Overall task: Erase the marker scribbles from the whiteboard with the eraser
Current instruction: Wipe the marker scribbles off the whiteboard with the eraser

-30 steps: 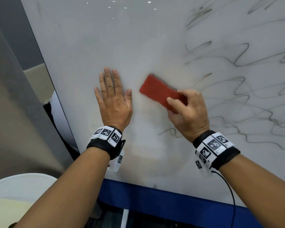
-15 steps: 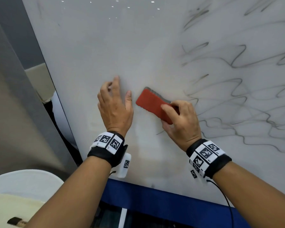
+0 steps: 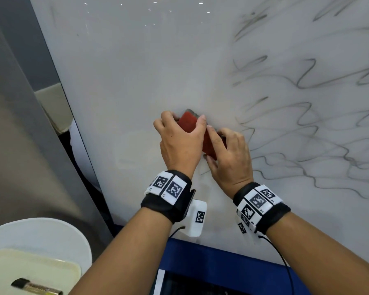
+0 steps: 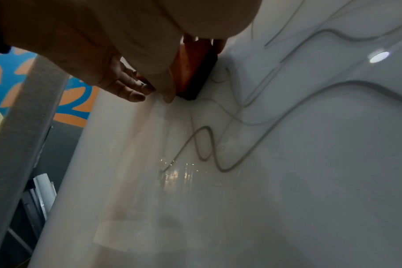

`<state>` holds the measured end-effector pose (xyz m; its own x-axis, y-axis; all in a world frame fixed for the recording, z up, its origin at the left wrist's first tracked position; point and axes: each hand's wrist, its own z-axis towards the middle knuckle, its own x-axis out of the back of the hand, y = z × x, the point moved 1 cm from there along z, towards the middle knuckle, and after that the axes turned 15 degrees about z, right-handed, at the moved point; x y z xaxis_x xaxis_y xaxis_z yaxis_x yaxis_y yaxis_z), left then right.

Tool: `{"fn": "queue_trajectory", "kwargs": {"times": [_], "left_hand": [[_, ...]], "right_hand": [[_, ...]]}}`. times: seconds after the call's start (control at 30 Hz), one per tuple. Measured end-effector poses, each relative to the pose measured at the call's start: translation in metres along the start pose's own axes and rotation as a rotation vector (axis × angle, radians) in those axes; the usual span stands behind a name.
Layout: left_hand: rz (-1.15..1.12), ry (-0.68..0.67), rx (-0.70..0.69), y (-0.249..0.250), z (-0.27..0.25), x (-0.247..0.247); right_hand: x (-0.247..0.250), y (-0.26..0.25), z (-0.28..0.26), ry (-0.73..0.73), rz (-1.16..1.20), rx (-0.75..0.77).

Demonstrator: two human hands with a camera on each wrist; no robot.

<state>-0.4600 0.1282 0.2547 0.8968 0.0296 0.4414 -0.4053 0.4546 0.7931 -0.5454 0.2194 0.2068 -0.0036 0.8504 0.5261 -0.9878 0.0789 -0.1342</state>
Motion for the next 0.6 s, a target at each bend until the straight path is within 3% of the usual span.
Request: {"fn": "queue_trajectory", "kwargs": {"times": [0.13, 0.27, 0.47, 0.6], "left_hand": [[0.005, 0.034, -0.086, 0.002, -0.002, 0.001], [0.089, 0.104, -0.392, -0.012, -0.009, -0.002], [0.327, 0.206, -0.668, -0.042, -0.011, -0.024], [0.381, 0.256, -0.713, -0.047, -0.011, -0.029]], "right_hand": [[0.020, 0.002, -0.007, 0.085, 0.066, -0.072], [0.055, 0.013, -0.004, 0.270, 0.008, -0.152], [0.046, 0.029, -0.012, -0.101, -0.326, -0.312], [0.040, 0.036, -0.016, -0.150, -0.386, -0.337]]}}
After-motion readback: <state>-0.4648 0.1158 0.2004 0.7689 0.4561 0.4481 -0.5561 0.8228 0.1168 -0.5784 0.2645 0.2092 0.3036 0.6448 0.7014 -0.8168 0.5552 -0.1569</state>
